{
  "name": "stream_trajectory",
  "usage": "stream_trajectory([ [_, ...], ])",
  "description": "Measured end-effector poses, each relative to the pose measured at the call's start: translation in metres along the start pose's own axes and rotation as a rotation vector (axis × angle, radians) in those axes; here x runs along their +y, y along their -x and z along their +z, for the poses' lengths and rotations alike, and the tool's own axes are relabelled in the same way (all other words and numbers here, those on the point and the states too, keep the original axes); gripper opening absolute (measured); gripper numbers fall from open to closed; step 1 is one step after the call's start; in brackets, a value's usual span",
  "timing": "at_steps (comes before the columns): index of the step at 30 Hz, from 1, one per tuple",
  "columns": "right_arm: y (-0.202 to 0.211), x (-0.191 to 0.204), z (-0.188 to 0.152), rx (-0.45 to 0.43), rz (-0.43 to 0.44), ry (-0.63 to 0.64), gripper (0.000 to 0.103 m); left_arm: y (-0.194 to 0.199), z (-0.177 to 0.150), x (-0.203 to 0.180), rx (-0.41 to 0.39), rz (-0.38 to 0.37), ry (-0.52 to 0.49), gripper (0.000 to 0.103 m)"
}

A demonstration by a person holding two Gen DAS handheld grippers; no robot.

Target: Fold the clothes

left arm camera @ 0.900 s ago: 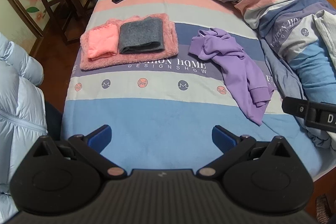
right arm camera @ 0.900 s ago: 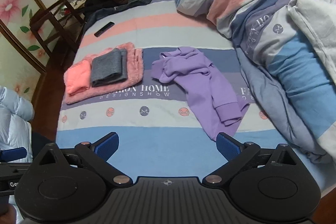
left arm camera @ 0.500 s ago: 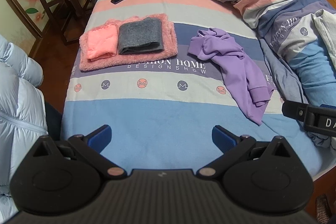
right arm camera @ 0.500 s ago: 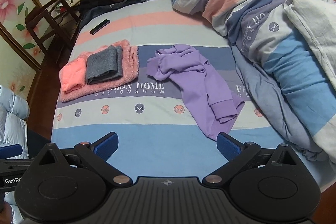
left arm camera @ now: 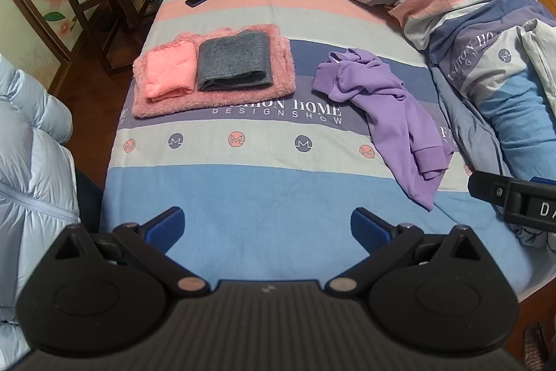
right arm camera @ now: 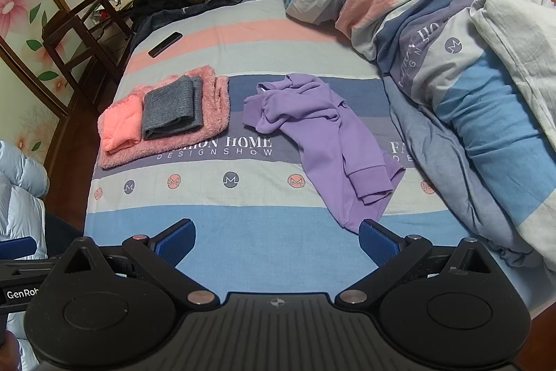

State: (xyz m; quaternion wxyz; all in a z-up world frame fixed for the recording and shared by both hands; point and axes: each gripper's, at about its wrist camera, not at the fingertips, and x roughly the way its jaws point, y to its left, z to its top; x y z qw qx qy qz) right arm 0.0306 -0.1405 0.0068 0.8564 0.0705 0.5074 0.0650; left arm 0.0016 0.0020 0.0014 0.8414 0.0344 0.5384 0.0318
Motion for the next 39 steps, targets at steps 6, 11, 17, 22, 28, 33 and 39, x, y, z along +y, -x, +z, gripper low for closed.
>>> stream_trajectory([
  [6, -0.0015, -0.0001, 0.001, 0.005, 0.002, -0.001, 0.102, -0.0008, 0.0, 0.001, -0.001, 0.004, 0.001, 0.103],
  [11, -0.0019, 0.0003, 0.0008, 0.003, 0.001, -0.001, 0.102, -0.0019, 0.0009, 0.0023, -0.002, 0.007, 0.0, 0.103],
  [17, -0.003, 0.0001, 0.0014, 0.006, 0.002, -0.005, 0.102, -0.002, 0.0021, 0.0029, -0.002, 0.008, -0.003, 0.103],
  [22, -0.003, -0.0004, 0.0018, 0.009, 0.002, -0.011, 0.102, -0.0031, 0.0035, 0.0015, -0.001, 0.01, -0.007, 0.103],
  [28, -0.0032, -0.0002, 0.0023, 0.011, 0.003, -0.012, 0.102, -0.004, 0.0043, 0.0013, 0.001, 0.011, -0.007, 0.103],
  [33, -0.004, -0.001, 0.0028, 0.014, 0.002, -0.014, 0.102, -0.0038, 0.0042, 0.0018, 0.002, 0.01, -0.006, 0.103],
  [39, -0.0039, -0.0012, 0.002, 0.014, 0.002, -0.015, 0.102, -0.0027, 0.0019, 0.0008, 0.0, 0.009, -0.011, 0.103],
])
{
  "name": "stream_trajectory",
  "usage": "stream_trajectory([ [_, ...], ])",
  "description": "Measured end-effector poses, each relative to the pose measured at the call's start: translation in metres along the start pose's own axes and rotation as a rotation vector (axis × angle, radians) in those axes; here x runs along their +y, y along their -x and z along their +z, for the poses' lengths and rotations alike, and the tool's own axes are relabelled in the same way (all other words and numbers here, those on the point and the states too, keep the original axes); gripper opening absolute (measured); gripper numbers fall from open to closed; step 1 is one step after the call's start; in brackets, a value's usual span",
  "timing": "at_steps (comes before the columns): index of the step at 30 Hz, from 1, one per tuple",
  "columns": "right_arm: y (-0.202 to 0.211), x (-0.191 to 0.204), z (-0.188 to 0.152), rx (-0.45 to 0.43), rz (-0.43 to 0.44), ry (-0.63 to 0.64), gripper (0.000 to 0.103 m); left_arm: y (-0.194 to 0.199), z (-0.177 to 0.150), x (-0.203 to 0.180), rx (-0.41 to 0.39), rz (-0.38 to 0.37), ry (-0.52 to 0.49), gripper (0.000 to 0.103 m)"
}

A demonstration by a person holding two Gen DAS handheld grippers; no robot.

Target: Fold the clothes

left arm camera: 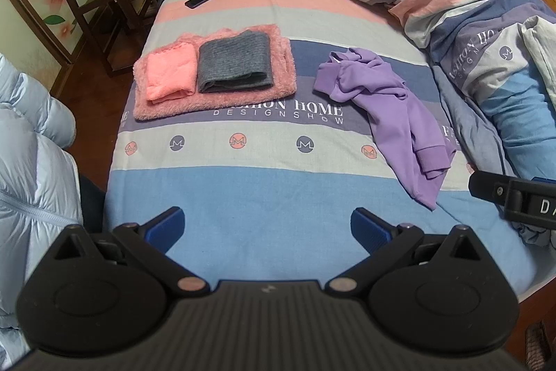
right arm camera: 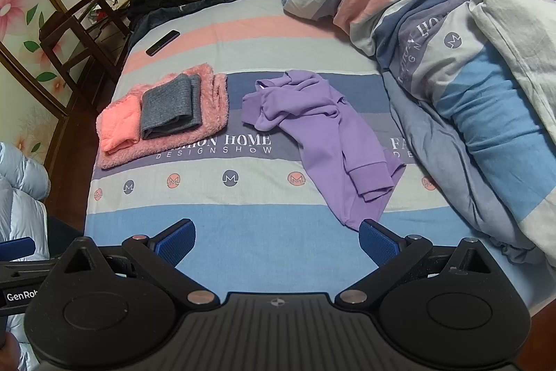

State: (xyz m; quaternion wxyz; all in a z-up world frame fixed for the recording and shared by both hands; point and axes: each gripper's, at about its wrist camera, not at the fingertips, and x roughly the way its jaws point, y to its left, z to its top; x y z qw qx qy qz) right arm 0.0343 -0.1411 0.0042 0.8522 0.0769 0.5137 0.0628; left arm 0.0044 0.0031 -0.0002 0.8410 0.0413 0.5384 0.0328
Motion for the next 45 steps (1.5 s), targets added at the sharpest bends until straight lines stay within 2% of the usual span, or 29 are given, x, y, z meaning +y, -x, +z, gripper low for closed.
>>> stream_trajectory([
  [36, -0.01, -0.002, -0.002, 0.034, 0.01, -0.011, 0.103, -0.008, -0.002, -0.005, 0.03, 0.005, 0.001, 0.103],
  [40, -0.016, -0.008, 0.0, 0.047, -0.001, -0.012, 0.103, -0.019, -0.004, -0.008, 0.061, -0.001, -0.01, 0.103],
  [45, -0.032, -0.036, 0.009, 0.007, -0.108, -0.009, 0.103, -0.054, -0.011, -0.009, 0.154, -0.001, -0.022, 0.103],
])
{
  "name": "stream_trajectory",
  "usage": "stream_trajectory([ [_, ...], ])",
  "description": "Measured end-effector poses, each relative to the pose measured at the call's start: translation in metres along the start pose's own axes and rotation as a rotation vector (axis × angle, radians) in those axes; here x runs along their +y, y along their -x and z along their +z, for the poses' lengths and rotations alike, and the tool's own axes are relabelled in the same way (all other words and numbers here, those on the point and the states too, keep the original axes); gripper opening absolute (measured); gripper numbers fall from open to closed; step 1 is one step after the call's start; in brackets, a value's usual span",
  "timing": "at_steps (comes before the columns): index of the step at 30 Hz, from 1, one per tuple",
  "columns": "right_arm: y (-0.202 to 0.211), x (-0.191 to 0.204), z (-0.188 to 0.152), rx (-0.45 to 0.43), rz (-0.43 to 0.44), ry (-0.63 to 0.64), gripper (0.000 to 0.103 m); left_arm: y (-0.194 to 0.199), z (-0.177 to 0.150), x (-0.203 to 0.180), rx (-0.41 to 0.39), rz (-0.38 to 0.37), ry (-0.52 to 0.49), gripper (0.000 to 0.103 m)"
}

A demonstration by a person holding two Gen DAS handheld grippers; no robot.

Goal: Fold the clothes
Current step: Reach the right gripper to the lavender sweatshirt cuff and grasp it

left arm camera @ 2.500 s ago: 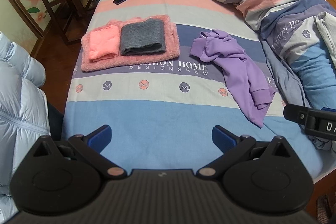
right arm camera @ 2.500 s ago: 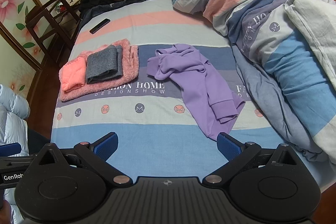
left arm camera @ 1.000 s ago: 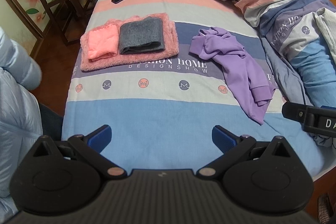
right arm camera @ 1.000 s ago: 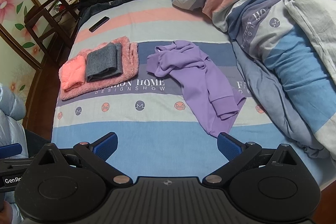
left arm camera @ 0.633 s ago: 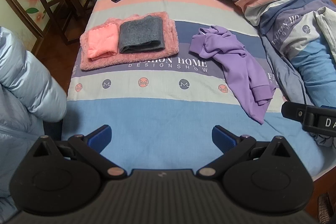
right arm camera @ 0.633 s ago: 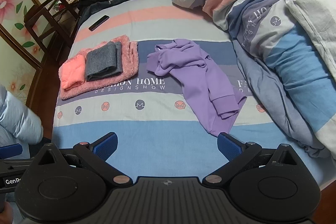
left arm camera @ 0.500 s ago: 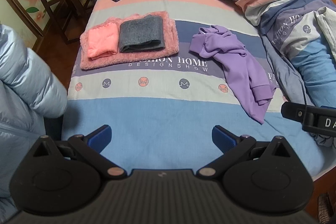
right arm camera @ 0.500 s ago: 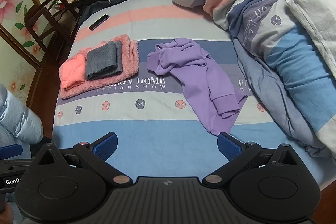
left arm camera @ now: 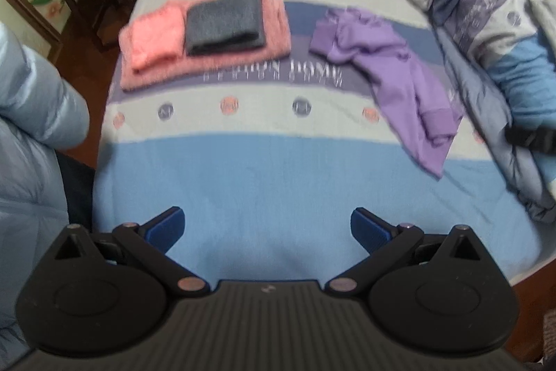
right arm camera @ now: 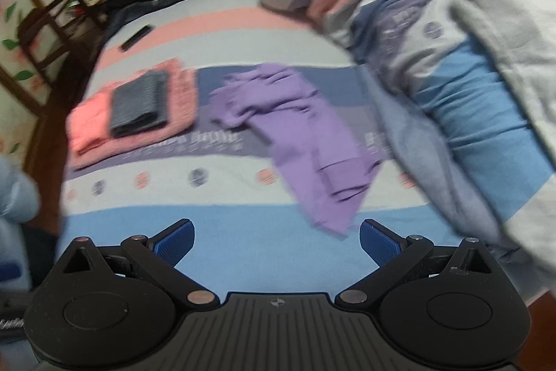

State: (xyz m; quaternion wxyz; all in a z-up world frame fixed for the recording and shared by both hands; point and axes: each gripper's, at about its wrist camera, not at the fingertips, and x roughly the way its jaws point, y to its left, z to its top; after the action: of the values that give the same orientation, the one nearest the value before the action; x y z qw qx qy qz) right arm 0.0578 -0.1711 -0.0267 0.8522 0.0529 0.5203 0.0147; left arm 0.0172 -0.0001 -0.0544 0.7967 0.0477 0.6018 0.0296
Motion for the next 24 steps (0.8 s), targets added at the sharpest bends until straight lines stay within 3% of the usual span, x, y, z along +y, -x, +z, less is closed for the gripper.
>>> stream_trajectory([
  [6, -0.076, -0.037, 0.002, 0.011, -0.104, 0.06, 0.103, -0.071, -0.023, 0.001, 0.174, -0.019, 0.016, 0.103],
  [12, -0.197, -0.06, -0.015, -0.063, -0.144, 0.185, 0.094, -0.147, -0.057, -0.011, 0.257, -0.01, 0.044, 0.103],
  [18, -0.296, -0.07, -0.003, -0.086, -0.122, 0.238, 0.085, -0.182, -0.081, -0.03, 0.297, -0.023, 0.007, 0.103],
  [21, -0.33, -0.075, 0.009, -0.015, -0.11, 0.222, 0.06, -0.194, -0.087, -0.03, 0.319, -0.019, 0.024, 0.103],
  [22, -0.332, -0.078, 0.011, -0.014, -0.099, 0.206, 0.044, -0.195, -0.087, -0.029, 0.326, -0.014, 0.031, 0.103],
  [24, -0.326, -0.083, 0.012, -0.037, -0.073, 0.166, 0.027, -0.198, -0.085, -0.027, 0.333, -0.004, 0.048, 0.103],
])
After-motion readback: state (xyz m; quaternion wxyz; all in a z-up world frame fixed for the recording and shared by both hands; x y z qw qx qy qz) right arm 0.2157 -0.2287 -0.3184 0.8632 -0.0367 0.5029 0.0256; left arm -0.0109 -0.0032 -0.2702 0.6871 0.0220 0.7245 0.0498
